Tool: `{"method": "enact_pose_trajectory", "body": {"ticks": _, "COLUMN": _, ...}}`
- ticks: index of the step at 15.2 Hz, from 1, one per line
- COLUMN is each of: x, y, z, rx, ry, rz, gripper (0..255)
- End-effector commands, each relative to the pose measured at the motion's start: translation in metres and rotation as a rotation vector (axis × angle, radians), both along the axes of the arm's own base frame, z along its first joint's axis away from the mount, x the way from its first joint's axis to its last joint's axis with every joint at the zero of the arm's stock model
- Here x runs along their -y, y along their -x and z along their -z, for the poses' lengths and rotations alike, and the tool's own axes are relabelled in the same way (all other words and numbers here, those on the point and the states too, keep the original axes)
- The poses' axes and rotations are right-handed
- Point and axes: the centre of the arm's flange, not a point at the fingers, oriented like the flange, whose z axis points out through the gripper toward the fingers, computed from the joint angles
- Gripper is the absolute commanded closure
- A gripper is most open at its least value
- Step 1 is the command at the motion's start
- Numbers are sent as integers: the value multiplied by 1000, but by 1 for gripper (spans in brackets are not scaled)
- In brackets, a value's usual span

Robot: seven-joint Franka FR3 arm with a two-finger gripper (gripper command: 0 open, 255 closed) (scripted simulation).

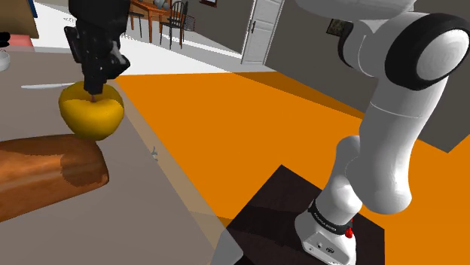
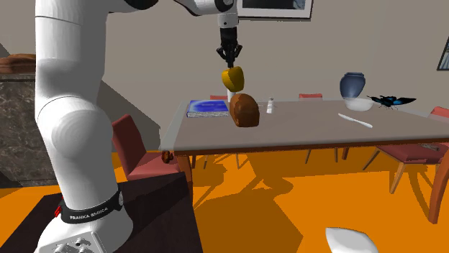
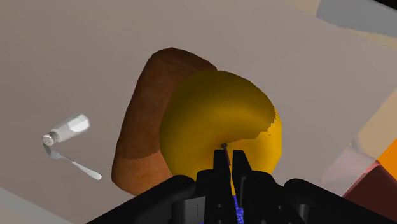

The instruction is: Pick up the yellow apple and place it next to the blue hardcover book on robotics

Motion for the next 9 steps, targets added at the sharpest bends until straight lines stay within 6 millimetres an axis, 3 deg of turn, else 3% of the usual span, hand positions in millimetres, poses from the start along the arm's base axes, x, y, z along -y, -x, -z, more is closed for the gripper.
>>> {"method": "enact_pose_trajectory", "body": {"ticks": 1, "x": -21, "y": 13, "z": -1, "rx": 1, "ry": -1, "rz": 2, "gripper": 255}}
{"method": "enact_pose_trajectory", "body": {"ticks": 9, "x": -112, "y": 67, "z": -2, "rx": 1, "ry": -1, "rz": 2, "gripper": 255}}
